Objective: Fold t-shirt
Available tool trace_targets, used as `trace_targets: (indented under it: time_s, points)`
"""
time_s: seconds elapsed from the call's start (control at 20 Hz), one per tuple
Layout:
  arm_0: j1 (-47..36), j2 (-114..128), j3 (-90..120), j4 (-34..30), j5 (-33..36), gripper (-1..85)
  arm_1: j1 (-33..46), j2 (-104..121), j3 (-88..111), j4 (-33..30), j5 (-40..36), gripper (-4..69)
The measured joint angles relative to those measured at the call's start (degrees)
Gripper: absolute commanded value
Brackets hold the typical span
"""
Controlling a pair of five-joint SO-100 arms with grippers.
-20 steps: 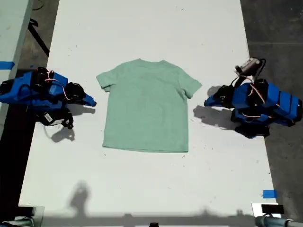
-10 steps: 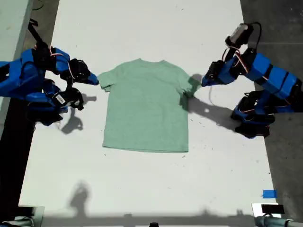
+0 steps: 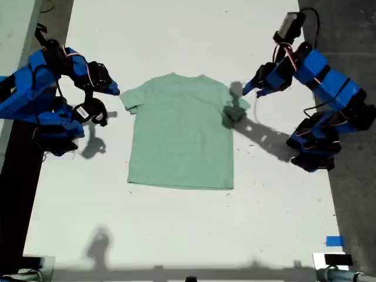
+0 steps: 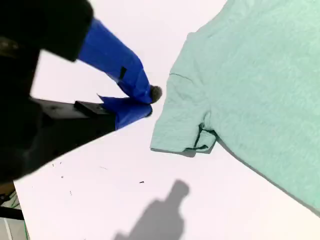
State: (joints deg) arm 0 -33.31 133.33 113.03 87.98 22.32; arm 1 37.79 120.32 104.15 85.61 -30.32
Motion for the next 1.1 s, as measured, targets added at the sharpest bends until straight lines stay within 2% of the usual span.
trace_targets:
  time_s: [0.15, 0.45, 0.65, 1.1]
  points:
    - [0.0, -0.3, 0.0, 0.0, 0.0, 0.0, 1.8, -0.1, 4.5, -2.2, -3.2, 34.6]
    - [0.0, -0.3, 0.0, 0.0, 0.0, 0.0, 6.2, 0.6, 23.3, -18.5, -8.2, 34.2]
    - [0.0, -1.1, 0.0, 0.0, 0.0, 0.0, 8.9, 0.6, 30.7, -26.4, -10.5, 34.0]
    - [0.0, -3.2, 0.0, 0.0, 0.0, 0.0, 11.0, -11.9, 32.7, -38.0, -12.7, 33.1]
